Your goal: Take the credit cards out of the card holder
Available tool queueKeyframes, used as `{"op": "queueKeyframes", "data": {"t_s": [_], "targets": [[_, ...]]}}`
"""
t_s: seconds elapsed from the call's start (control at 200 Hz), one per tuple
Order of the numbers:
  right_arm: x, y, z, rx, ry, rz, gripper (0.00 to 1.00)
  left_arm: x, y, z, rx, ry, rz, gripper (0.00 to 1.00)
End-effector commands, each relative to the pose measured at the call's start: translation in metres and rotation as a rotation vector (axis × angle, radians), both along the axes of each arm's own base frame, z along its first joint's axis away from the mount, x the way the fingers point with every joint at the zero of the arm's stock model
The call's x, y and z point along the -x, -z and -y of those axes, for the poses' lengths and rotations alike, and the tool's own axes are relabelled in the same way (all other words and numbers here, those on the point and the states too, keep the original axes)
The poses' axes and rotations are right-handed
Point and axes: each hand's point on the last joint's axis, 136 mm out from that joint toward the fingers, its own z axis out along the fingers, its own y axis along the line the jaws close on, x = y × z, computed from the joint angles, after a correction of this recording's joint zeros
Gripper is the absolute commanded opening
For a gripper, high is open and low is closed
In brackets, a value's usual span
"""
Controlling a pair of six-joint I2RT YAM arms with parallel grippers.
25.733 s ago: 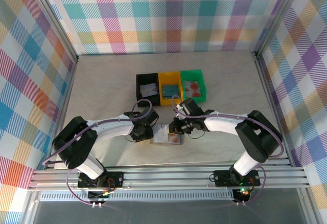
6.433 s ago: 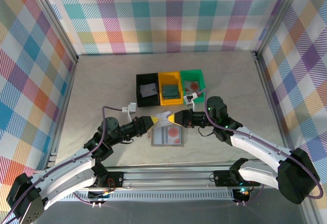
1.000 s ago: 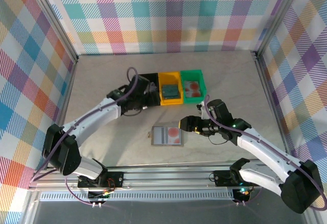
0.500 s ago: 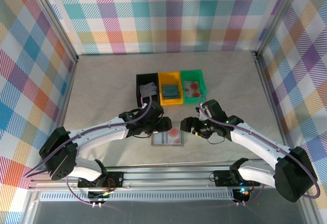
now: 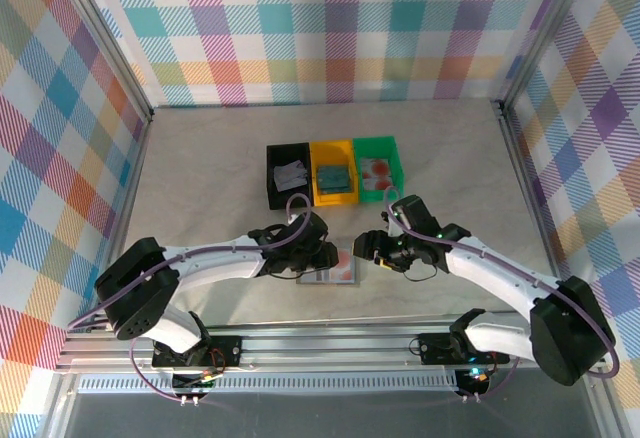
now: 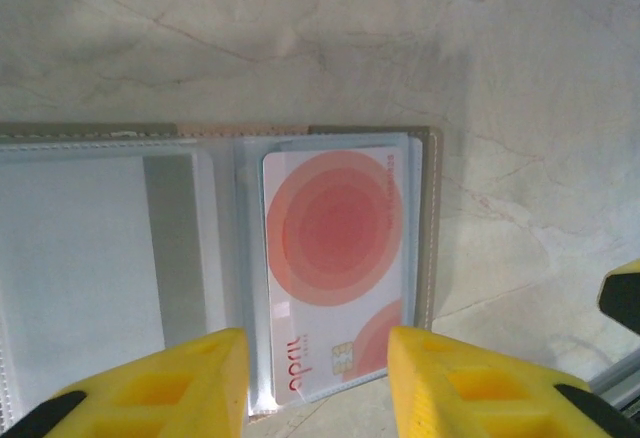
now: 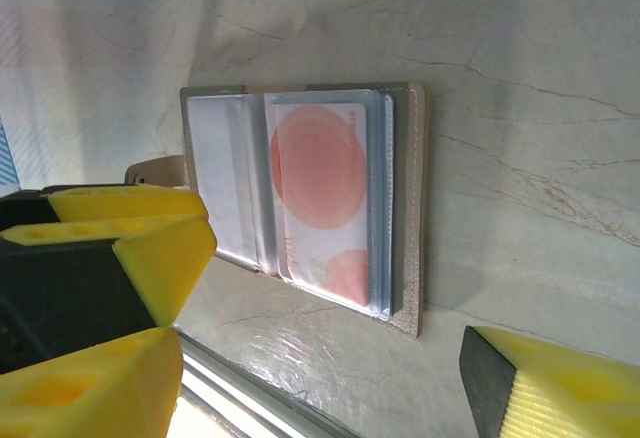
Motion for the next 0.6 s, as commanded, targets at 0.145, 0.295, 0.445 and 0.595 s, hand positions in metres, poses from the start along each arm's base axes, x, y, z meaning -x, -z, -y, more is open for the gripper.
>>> {"op": "queueKeyframes", "data": {"t_s": [0.145, 0.295, 0.445, 0.595], "targets": [[-0.004, 0.009, -0.005, -0.014, 0.012, -0.031, 0.63, 0.008, 0.013, 0.009, 0.007, 0.030, -0.011, 0.31], [-0.005, 0.012, -0.008, -0.025, 0.014, -0.048, 0.49, 0.011, 0.024, 0.009, 0.004, 0.029, -0.026, 0.29], [-0.007, 0.017, -0.013, -0.033, 0.013, -0.068, 0.36, 0.012, 0.028, 0.010, -0.010, 0.035, -0.025, 0.27], [-0.009, 0.021, -0.017, -0.042, 0.007, -0.082, 0.30, 0.010, 0.034, 0.003, -0.047, 0.023, -0.015, 0.27]]}}
